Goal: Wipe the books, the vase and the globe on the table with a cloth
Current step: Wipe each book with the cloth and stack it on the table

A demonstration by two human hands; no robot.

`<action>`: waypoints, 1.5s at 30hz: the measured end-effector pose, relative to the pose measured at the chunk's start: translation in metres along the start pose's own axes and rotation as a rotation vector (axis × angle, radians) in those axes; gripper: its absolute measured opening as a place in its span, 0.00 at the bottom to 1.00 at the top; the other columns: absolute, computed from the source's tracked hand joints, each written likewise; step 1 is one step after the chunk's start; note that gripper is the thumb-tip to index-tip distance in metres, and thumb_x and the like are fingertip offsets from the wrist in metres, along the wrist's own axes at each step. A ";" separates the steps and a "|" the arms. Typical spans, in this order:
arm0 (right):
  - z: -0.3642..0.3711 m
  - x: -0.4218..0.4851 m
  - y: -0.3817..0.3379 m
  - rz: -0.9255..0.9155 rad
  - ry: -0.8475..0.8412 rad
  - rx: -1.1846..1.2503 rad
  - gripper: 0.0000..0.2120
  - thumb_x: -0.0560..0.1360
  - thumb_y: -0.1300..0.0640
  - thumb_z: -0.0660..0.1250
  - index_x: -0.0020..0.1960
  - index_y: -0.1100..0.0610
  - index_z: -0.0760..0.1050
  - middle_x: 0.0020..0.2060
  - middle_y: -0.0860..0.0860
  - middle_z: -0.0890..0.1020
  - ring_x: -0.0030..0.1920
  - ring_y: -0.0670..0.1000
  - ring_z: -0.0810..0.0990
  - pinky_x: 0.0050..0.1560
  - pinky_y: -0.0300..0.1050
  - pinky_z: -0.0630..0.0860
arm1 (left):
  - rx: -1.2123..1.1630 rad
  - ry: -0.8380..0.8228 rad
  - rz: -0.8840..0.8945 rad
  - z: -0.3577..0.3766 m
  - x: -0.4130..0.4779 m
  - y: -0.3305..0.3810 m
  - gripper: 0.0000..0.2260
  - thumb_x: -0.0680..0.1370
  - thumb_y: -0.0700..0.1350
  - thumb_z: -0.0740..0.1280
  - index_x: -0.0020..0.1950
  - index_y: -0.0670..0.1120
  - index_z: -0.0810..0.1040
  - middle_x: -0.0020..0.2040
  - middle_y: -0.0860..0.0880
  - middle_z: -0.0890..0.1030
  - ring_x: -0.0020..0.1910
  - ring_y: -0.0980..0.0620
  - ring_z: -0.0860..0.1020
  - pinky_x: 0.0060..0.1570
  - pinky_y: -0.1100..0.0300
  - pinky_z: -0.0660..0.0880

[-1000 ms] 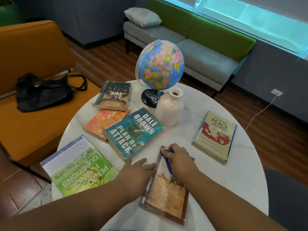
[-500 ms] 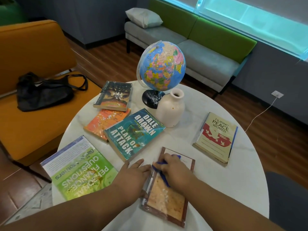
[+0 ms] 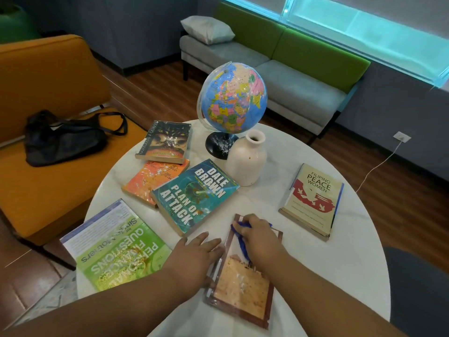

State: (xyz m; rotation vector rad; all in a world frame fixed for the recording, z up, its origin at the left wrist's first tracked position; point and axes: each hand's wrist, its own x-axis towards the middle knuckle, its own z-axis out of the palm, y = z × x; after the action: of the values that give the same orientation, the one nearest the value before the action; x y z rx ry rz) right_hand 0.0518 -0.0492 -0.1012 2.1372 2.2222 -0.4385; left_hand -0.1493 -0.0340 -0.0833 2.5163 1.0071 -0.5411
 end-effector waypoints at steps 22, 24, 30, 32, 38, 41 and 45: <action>0.045 -0.077 0.002 0.057 -0.011 0.215 0.19 0.70 0.33 0.59 0.47 0.47 0.74 0.48 0.48 0.77 0.42 0.48 0.79 0.42 0.41 0.76 | 0.095 -0.046 -0.004 -0.010 0.005 0.007 0.37 0.78 0.58 0.64 0.79 0.54 0.45 0.79 0.57 0.48 0.78 0.51 0.45 0.73 0.43 0.51; 0.024 -0.068 -0.005 0.163 0.074 0.234 0.14 0.77 0.39 0.60 0.46 0.49 0.71 0.46 0.49 0.77 0.38 0.46 0.78 0.33 0.34 0.71 | 0.103 -0.056 -0.003 -0.012 0.005 0.008 0.38 0.77 0.58 0.64 0.79 0.53 0.46 0.79 0.57 0.48 0.78 0.51 0.45 0.74 0.43 0.51; 0.015 -0.083 -0.021 0.290 -0.001 0.502 0.07 0.80 0.51 0.60 0.46 0.52 0.69 0.44 0.51 0.77 0.41 0.47 0.77 0.39 0.39 0.73 | 0.082 -0.061 -0.008 -0.010 0.004 0.010 0.38 0.77 0.57 0.65 0.79 0.53 0.46 0.79 0.56 0.49 0.78 0.51 0.46 0.74 0.42 0.51; 0.015 -0.096 -0.025 0.281 -0.027 0.484 0.06 0.78 0.52 0.64 0.43 0.50 0.69 0.43 0.50 0.78 0.37 0.45 0.77 0.38 0.39 0.73 | 0.076 -0.065 -0.009 -0.011 0.003 0.009 0.38 0.77 0.57 0.65 0.79 0.53 0.46 0.79 0.56 0.49 0.78 0.50 0.45 0.74 0.42 0.51; 0.002 -0.077 -0.016 0.373 0.059 0.602 0.09 0.76 0.50 0.68 0.44 0.54 0.73 0.41 0.56 0.82 0.32 0.50 0.80 0.33 0.47 0.76 | 0.060 -0.058 -0.005 -0.012 0.004 0.009 0.38 0.77 0.57 0.65 0.79 0.53 0.46 0.79 0.56 0.50 0.78 0.51 0.46 0.74 0.43 0.52; 0.008 -0.072 -0.016 0.435 -0.021 0.679 0.03 0.77 0.49 0.65 0.46 0.47 0.75 0.48 0.56 0.79 0.42 0.57 0.80 0.42 0.53 0.78 | 0.058 -0.053 -0.006 -0.010 0.003 0.008 0.38 0.77 0.58 0.65 0.79 0.53 0.45 0.79 0.56 0.50 0.78 0.51 0.46 0.74 0.44 0.53; 0.012 -0.096 -0.023 0.409 -0.004 0.655 0.05 0.78 0.47 0.63 0.46 0.47 0.72 0.48 0.46 0.74 0.45 0.45 0.78 0.45 0.41 0.76 | 0.031 -0.034 -0.011 -0.005 0.001 0.008 0.38 0.77 0.57 0.65 0.79 0.53 0.44 0.79 0.56 0.49 0.78 0.51 0.46 0.74 0.45 0.54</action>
State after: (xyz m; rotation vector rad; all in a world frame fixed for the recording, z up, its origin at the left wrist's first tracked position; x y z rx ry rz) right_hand 0.0325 -0.1462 -0.0879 2.7798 1.7029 -1.2687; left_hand -0.1417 -0.0364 -0.0782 2.5213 1.0082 -0.6052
